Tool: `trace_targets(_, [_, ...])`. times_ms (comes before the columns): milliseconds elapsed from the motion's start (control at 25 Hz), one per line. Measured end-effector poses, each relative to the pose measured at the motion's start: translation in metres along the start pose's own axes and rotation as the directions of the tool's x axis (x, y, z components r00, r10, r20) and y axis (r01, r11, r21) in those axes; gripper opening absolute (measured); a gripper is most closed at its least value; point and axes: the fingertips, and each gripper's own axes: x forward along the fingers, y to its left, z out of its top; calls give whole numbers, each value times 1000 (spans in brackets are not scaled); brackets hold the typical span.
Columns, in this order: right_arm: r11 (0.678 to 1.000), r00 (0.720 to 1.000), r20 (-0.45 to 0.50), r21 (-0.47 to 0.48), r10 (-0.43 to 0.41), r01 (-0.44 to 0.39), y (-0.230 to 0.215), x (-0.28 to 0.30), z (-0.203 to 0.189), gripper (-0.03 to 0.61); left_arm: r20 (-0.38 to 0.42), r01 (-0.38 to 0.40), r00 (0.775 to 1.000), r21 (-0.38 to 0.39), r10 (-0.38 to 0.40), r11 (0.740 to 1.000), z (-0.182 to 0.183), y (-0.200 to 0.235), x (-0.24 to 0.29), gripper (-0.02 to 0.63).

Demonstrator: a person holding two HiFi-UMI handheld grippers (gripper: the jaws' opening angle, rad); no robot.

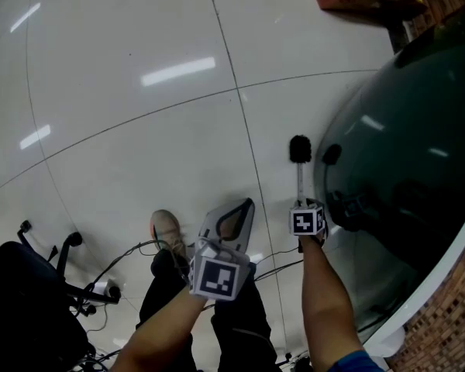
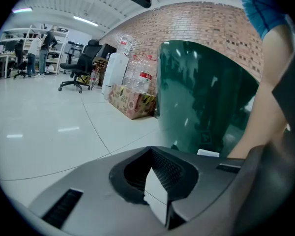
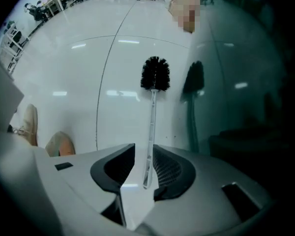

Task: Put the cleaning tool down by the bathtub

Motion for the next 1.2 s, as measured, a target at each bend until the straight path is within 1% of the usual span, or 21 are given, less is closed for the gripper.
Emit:
trace_targets(120, [999,999,3,14,47,-47,23,-27,-15,140,-30,1,1000,22,-1,1000,10,-11,-16,-5])
trace_targets(240, [995,995,-6,1,98,-98,51,-63,-37,89,-41,-14,999,33,15,999,38,-14,-36,-5])
trace_targets(320, [992,992,10,-16,125,-125,66,-93,-44,35,-23,-24,999,48,25,999,65,-15,-49,-3])
trace_targets(360, [991,991,19,-15,135,-135,72,-110,-45,26,-9,-26,1000,63,27,998,79,-17,-54,-3])
trace_targets(440, [989,989,42,15,144,-145,77,-146,-47,26,3,-25,1000,96,24,995,104,-22,-65,-3])
trace_targets(520, [986,986,75,64,147,-152,76,-185,-50,26,-3,-20,1000,125,21,992,127,-30,-78,-3])
trace_targets(600, [976,976,144,120,164,-182,75,-225,-46,26,-4,-16,1000,146,17,989,153,-39,-94,-3])
trace_targets(680, [963,952,259,172,160,-209,66,-263,-26,25,18,-13,1000,176,10,984,185,-45,-107,-3])
trace_targets(760, [950,919,373,219,130,-223,51,-308,-5,25,39,-13,999,216,5,976,219,-51,-120,-3])
trace_targets(840, [941,887,452,248,99,-231,38,-358,3,25,40,-17,999,247,7,969,250,-59,-139,-3])
trace_targets(1000, [934,834,551,279,33,-222,29,-435,-1,26,50,-31,999,270,19,962,293,-65,-177,-5])
trace_targets(1120, [912,786,617,338,-27,-234,16,-485,-6,25,61,-41,998,266,26,963,312,-66,-201,-3])
trace_targets(1200, [897,749,659,369,-67,-245,4,-520,-7,26,60,-41,998,261,26,965,323,-70,-216,-3])
